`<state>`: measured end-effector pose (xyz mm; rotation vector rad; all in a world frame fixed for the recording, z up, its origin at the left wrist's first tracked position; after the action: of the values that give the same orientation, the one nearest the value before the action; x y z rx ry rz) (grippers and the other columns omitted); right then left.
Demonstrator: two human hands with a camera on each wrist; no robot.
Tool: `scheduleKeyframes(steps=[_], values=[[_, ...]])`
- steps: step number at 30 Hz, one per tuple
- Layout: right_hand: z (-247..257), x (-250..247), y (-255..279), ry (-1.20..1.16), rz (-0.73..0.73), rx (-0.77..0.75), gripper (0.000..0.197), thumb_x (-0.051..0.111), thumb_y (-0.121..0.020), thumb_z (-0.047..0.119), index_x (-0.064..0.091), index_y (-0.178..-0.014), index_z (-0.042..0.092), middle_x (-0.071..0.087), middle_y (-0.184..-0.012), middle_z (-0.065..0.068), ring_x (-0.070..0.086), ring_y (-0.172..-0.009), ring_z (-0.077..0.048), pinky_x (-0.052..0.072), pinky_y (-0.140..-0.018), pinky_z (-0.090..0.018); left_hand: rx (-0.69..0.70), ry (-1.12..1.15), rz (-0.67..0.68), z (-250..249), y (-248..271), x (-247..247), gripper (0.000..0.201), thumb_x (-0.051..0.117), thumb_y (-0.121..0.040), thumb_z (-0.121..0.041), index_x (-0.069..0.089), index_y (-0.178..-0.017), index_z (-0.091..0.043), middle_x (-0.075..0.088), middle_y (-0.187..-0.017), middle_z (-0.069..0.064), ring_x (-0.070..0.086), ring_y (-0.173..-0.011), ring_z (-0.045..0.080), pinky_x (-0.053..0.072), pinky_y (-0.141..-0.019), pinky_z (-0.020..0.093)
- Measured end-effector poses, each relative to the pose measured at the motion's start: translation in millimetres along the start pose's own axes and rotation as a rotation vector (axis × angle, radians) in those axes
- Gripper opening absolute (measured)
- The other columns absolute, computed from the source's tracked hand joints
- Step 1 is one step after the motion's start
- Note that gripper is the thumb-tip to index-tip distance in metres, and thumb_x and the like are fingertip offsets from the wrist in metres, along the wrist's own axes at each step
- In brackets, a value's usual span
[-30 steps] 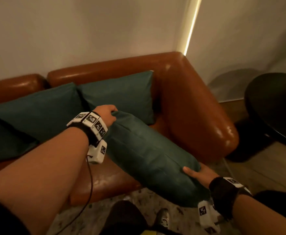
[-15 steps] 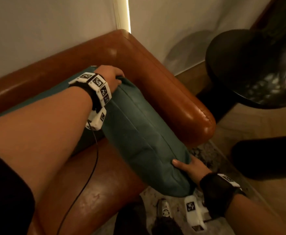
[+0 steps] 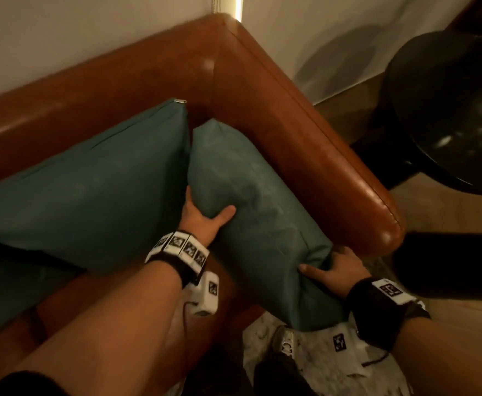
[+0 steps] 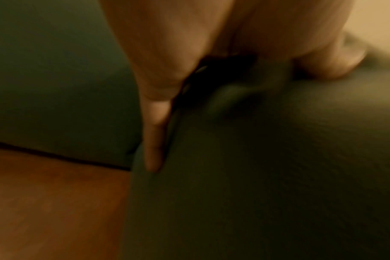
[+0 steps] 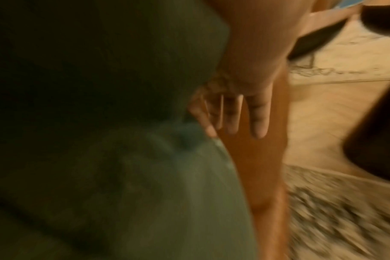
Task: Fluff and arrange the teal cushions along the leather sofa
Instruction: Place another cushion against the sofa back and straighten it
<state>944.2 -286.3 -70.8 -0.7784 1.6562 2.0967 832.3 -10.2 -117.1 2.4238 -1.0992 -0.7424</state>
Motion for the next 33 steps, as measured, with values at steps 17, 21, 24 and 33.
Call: scheduleKeyframes(steps=[17, 21, 24, 33], values=[[29.9, -42.7, -17.4, 0.044, -0.014, -0.494, 0.110, 0.067, -0.067, 0.065, 0.001, -0.149, 0.034, 0.005, -0.161, 0.004, 0.015, -0.146, -0.020, 0.018, -0.119, -0.034, -0.082, -0.015, -0.092, 30.3, 72.2, 54.6, 0.149, 0.074, -0.035, -0.077, -0.004, -0.152, -0.025, 0.014, -0.161, 0.004, 0.021, -0.146, 0.019, 0.025, -0.118, 0.040], [-0.8, -29.6, -4.1, 0.031, -0.049, -0.534, 0.103, 0.063, -0.074, 0.061, 0.000, -0.150, 0.030, 0.003, -0.161, 0.000, 0.011, -0.147, -0.021, 0.015, -0.119, -0.032, -0.165, -0.101, -0.204, 24.0, 99.0, 99.9, 0.118, 0.073, -0.070, -0.055, -0.005, -0.152, -0.023, 0.010, -0.161, 0.010, 0.022, -0.145, 0.027, 0.022, -0.116, 0.032], [-32.5, -25.7, 6.0, -0.005, -0.024, -0.537, 0.092, 0.058, -0.080, 0.058, 0.004, -0.150, 0.031, 0.006, -0.161, 0.000, 0.012, -0.147, -0.019, 0.014, -0.117, -0.029, -0.214, -0.130, -0.269, 17.5, 98.4, 106.7, 0.112, 0.071, -0.073, -0.055, -0.001, -0.153, -0.021, 0.018, -0.159, 0.015, 0.029, -0.142, 0.032, 0.026, -0.114, 0.034], [-30.2, -88.8, 29.5, -0.064, -0.251, -0.639, 0.067, 0.050, -0.089, 0.049, 0.030, -0.147, 0.020, 0.032, -0.153, -0.007, 0.029, -0.140, -0.020, 0.016, -0.109, -0.019, -0.202, -0.123, -0.252, 27.6, 111.2, 106.9, 0.104, 0.062, -0.071, -0.067, 0.012, -0.152, -0.023, 0.032, -0.155, 0.008, 0.038, -0.138, 0.032, 0.033, -0.113, 0.041]])
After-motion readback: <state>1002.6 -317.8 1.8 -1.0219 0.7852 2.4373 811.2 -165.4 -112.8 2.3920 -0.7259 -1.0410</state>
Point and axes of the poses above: each hand's wrist, its own y-axis away from the middle knuckle, its own x-axis out of the palm, z = x × y, the point moved 3 cm from there along -y, towards the middle knuckle
